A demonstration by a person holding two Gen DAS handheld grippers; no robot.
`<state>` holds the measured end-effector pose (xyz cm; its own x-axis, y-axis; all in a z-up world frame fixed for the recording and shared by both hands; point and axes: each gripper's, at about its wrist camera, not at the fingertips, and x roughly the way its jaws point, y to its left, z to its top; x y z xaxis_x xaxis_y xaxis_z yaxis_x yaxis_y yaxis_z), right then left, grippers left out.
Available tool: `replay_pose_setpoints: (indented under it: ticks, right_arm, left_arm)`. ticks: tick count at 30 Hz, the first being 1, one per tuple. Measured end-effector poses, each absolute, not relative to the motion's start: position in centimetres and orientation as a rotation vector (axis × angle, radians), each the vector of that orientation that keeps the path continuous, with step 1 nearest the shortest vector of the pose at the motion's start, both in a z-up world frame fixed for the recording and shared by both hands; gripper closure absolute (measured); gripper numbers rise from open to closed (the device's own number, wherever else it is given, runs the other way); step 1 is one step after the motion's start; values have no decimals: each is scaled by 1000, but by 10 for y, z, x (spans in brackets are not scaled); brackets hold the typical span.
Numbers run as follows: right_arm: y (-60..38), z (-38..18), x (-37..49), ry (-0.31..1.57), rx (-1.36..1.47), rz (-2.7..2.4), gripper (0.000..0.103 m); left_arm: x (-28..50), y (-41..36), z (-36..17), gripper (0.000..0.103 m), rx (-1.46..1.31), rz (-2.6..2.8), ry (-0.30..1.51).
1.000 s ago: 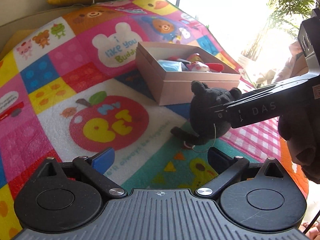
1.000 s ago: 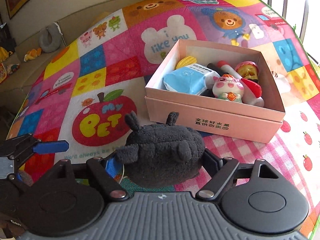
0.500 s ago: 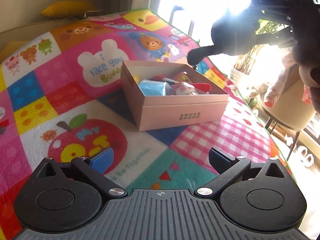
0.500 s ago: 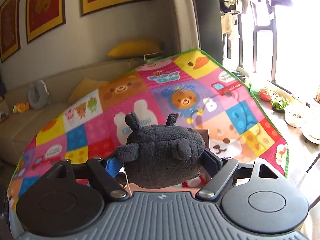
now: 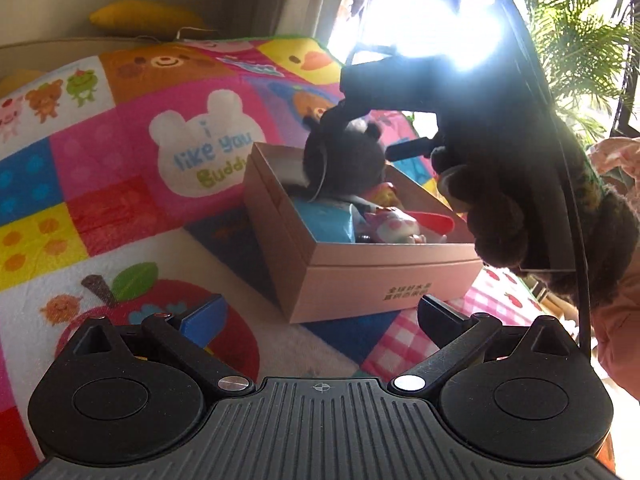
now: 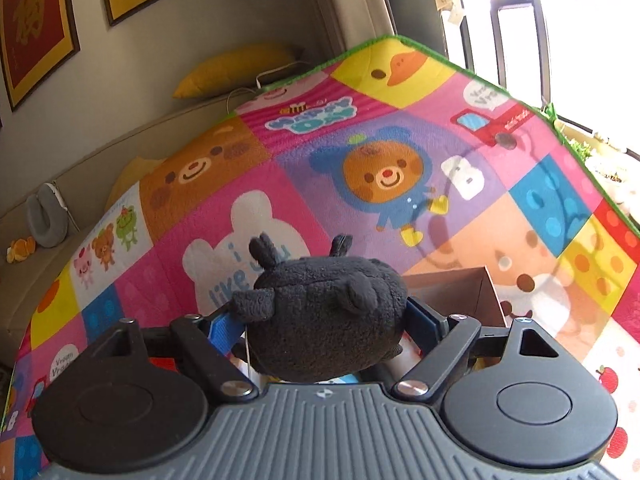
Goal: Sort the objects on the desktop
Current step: 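Carry the black plush into the pink box and release it with the right tool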
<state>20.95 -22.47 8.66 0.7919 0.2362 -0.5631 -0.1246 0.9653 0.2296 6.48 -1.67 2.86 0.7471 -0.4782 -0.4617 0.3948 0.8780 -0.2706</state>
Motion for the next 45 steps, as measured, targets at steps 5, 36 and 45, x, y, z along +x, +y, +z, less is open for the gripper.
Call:
replay_pose_setpoints:
  ticks: [5,36,45]
  right_arm:
    - [-235,98,189,573,96,201,16]
    - [-313,90,172,642,282,143,0]
    - [-338,29,184,781,591,282,0]
  left_arm:
    - [69,-14,21,0,-237,-546,517]
    - [72,-34,24,0,-136,-541,523]
    - [100,-47,29,0,-72,-553,568]
